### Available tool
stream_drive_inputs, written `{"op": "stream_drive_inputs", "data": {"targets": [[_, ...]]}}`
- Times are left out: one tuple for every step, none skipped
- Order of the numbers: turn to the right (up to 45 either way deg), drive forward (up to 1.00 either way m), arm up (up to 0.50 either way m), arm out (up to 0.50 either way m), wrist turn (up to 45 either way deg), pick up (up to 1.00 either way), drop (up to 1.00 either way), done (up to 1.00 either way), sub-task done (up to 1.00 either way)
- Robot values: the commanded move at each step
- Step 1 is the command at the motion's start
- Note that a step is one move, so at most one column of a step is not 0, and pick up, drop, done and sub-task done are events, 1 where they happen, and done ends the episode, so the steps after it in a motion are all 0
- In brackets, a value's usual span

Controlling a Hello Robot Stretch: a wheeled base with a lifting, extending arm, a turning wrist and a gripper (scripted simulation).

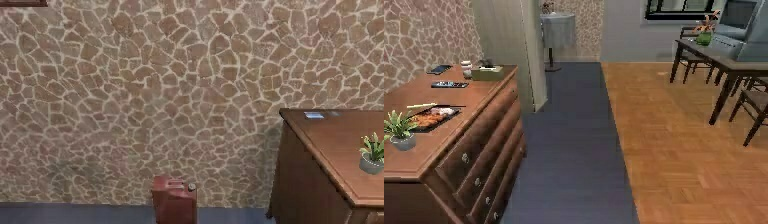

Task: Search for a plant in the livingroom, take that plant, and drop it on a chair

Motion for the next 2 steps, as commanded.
{"op": "stream_drive_inputs", "data": {"targets": [[-39.0, 0.00, 0.00, 0.00, 0.0, 0.00, 0.00, 0.00, 0.00], [0.0, 0.00, 0.50, 0.00, 0.0, 0.00, 0.00, 0.00, 0.00]]}}
